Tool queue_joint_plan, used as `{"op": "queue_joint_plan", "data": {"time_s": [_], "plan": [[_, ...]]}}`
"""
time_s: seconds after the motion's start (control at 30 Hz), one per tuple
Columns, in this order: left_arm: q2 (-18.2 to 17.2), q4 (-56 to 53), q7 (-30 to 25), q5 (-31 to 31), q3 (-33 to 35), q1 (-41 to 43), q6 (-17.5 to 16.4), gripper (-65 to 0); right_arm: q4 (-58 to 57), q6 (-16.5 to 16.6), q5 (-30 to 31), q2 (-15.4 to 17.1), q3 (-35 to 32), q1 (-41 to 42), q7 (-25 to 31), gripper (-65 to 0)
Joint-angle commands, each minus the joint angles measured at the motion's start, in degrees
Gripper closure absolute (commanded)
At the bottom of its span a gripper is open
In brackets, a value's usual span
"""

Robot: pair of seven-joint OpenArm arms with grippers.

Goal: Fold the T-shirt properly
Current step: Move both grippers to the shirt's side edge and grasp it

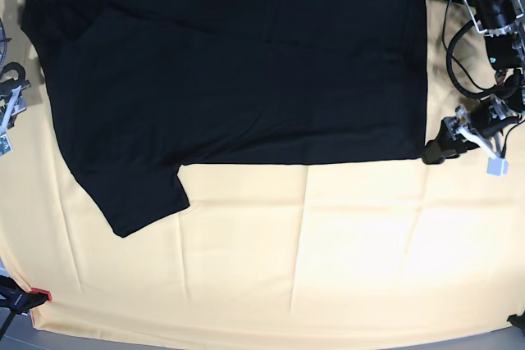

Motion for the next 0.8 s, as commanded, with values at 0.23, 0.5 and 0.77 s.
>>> {"op": "queue_joint_plan", "data": {"time_s": [0.23,0.5,0.77], "plan": [[-0.68,-0.11,8.46,-7.5,11.85,-1.6,0.2,-43.5,0.5,-0.63,-0.79,1.44,0.68,0.63,0.96,-47.6],[-1.36,-0.13,4.46,-3.45,12.61,-3.56,0.24,0.0,0.5,-1.31,-0.72,-2.6,0.68,1.68,5.57,-47.5],[-1.07,-0.13,-3.54,4.31,12.5,-9.77,2.16,0.0,-0.46,2.29,6.86,-12.24,0.7,12.85,5.57,-47.6]]}}
